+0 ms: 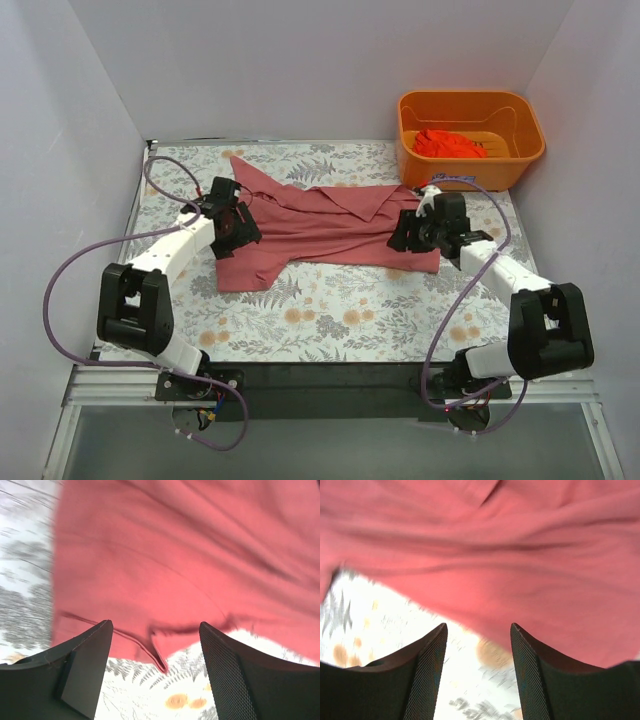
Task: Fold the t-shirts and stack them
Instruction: Flatten the tshirt out
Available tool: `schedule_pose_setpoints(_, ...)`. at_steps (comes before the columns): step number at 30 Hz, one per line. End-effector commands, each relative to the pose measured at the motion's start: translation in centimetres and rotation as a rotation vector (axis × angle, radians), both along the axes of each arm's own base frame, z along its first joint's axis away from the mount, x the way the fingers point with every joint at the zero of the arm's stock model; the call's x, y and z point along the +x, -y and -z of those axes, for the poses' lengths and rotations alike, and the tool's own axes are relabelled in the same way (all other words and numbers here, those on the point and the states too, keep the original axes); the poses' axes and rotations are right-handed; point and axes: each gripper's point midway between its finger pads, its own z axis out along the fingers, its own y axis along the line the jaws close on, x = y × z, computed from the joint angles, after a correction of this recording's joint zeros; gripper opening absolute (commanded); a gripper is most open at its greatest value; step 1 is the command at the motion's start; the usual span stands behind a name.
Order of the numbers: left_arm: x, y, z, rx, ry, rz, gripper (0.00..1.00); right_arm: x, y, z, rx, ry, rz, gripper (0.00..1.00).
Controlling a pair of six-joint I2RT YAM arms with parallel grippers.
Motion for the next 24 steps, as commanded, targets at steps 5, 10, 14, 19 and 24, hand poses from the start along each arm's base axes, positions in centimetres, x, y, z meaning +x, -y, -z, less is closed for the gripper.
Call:
schedule_pose_setpoints(5,-1.5,4.2,2.2,-0.053,-0.019,0.180,0.71,-7.3,-5.3,1.3,0.001,-0.050,-0.258,0.61)
schedule_pose_setpoints(10,-1.1,6.2,2.1,-0.126,-0.006,0.253,0.72,-9.1,-6.2,1.0,0.018,-0.040,-0.308,0.61)
schedule_pose_setpoints(14,-1.6,6.6,3.1,-0.142,-0.034,0.272,0.71,-9.6,-6.1,1.0,0.024,-0.038,-0.312,0.61)
schedule_pose_setpoints(19,-2.4,6.8,4.6,-0.149,-0.073,0.281,0.72,-9.7,-6.1,0.4,0.032,-0.016,-0.312,0.64)
schedule_pose_setpoints(24,-3.2,7.7,4.8,-0.172,-0.101,0.306,0.69,-9.9,-6.0,0.2,0.033,-0.007,-0.313,0.67)
